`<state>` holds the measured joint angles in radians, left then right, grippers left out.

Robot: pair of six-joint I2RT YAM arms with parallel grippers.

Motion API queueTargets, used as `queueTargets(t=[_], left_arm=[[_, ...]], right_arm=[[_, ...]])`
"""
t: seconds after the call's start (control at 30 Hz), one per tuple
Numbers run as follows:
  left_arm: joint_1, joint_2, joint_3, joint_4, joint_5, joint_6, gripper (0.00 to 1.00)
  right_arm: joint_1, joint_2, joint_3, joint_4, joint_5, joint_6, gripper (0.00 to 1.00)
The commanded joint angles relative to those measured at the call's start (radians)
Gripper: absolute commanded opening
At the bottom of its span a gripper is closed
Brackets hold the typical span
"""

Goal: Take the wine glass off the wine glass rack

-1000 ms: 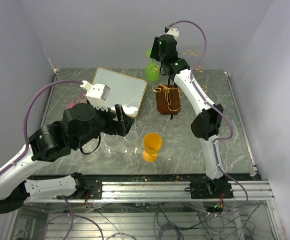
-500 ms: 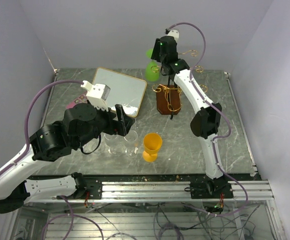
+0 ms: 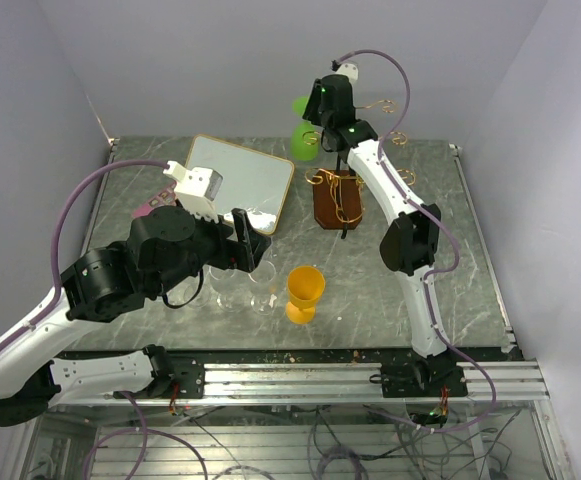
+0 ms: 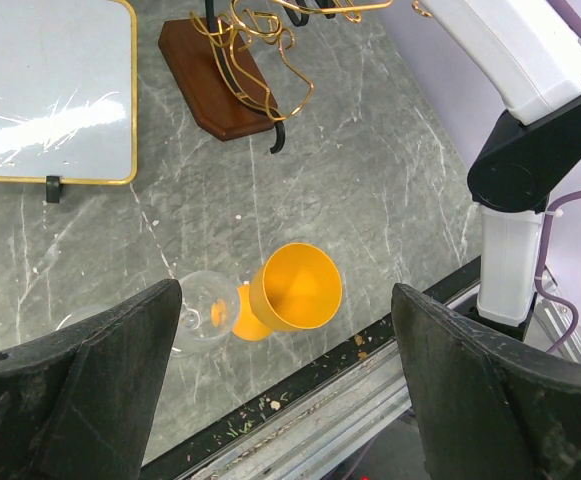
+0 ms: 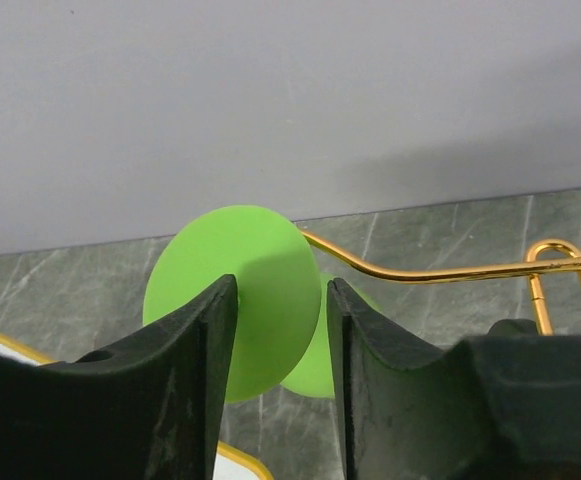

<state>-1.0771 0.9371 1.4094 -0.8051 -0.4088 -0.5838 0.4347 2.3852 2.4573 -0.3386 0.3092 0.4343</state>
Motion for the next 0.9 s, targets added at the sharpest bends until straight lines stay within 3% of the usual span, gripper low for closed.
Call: queueTargets(t=[0.0, 0.63, 0.77, 0.87], left_arm=[[0.002, 0.0, 0.008, 0.006, -0.025, 0.004, 0.96], [0.002, -0.002, 0.006, 0.006, -0.016, -0.007, 0.96], [0.002, 0.0, 0.008, 0.006, -0.013, -0.008, 0.96], [0.001, 0.0, 0.008, 0.003, -0.016, -0.01, 0.96]], right_arm=[[-0.008, 0.017, 0.028, 0.014, -0.003, 0.017, 0.38], [-0.01, -0.016, 0.024, 0.029, 0.012, 0.015, 0.1], [-0.011, -0.031, -0.007, 0.054, 0.004, 0.037, 0.0], [-0.014, -0.036, -0.016, 0.067, -0.016, 0.063, 0.0]])
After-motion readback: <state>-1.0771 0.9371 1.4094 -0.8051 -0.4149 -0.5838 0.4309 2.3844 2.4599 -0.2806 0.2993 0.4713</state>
